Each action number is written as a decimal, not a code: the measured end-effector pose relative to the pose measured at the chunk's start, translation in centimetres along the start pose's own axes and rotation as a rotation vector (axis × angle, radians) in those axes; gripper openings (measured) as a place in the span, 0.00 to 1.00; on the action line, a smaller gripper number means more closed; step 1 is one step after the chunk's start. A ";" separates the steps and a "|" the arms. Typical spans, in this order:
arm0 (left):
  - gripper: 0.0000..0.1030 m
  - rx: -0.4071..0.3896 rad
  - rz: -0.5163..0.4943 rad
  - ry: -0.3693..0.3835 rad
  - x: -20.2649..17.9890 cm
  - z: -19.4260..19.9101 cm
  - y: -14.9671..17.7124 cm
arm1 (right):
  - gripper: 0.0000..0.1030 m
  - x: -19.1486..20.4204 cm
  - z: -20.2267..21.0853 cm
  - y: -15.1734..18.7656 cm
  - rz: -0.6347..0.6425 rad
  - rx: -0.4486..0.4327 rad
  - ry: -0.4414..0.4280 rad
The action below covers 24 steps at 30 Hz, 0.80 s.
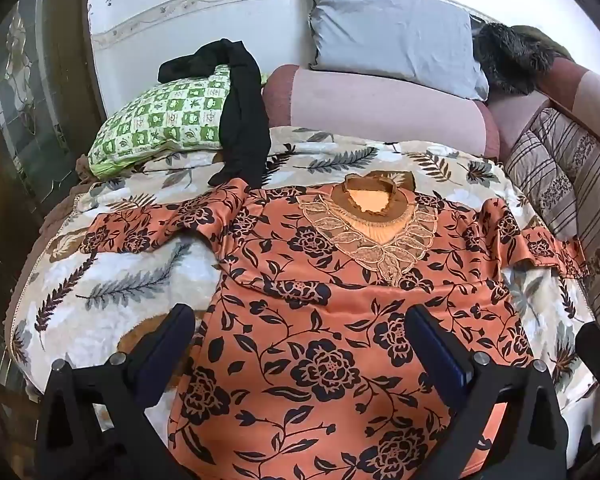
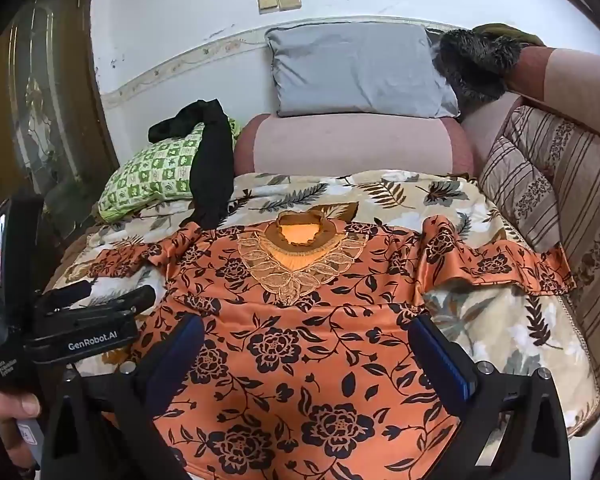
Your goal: Fold small clothes
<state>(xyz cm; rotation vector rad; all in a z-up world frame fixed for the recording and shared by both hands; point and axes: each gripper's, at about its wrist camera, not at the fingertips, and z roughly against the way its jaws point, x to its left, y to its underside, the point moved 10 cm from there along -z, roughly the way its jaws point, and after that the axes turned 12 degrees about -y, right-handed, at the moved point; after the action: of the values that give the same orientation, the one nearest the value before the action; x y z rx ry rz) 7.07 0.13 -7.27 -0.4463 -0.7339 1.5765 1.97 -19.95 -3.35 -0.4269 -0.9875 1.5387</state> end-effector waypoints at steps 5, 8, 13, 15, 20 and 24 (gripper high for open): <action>1.00 -0.027 0.008 -0.016 0.4 0.1 0.2 | 1.00 -0.2 0.5 -0.4 0.007 -0.015 0.003; 1.00 -0.029 0.007 -0.020 0.4 0.2 0.2 | 1.00 -0.1 0.2 -0.1 0.012 -0.015 0.011; 1.00 -0.027 0.009 -0.028 0.4 0.4 0.2 | 1.00 0.0 0.1 0.1 0.005 -0.007 0.013; 1.00 -0.022 0.011 -0.028 0.5 0.4 0.3 | 1.00 -0.2 0.0 0.3 0.000 -0.001 0.010; 1.00 -0.018 0.013 -0.028 0.6 0.4 0.3 | 1.00 -0.4 0.0 0.5 -0.006 -0.003 0.010; 1.00 -0.016 0.011 -0.027 0.6 0.4 0.3 | 1.00 -0.5 -0.1 0.7 -0.010 -0.003 0.010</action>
<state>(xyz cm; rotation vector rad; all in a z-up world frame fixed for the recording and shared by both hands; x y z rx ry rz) 6.52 0.69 -7.08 -0.4421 -0.7661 1.5904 1.76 -20.38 -4.08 -0.4307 -0.9828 1.5246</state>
